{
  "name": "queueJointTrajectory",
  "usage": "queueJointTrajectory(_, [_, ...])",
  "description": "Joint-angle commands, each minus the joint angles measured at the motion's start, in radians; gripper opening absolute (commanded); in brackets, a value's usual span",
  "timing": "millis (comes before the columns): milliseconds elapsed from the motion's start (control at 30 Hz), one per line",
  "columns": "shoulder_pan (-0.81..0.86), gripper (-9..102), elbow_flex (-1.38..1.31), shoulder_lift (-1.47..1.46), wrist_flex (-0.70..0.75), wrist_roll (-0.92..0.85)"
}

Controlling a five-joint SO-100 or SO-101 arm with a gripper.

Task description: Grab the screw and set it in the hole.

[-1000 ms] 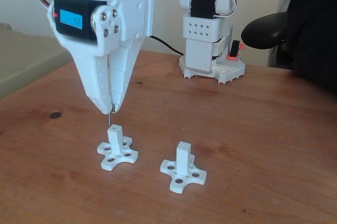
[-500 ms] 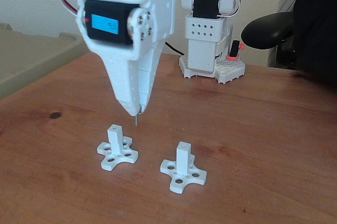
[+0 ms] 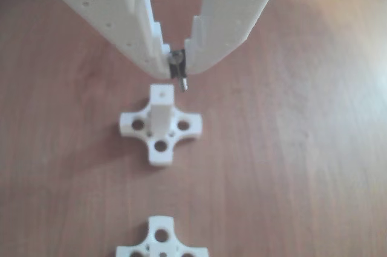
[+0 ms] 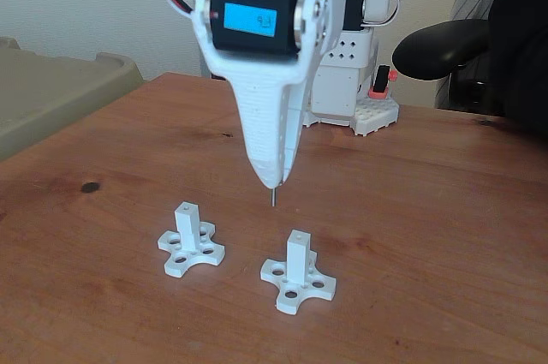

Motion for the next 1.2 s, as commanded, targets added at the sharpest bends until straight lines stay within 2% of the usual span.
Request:
queueJointTrajectory(0, [-0.021, -4, -0.028, 0.086, -0.002, 0.005])
queueJointTrajectory(1167, [-0.057, -4, 0.057, 0.040, -0.046, 0.020])
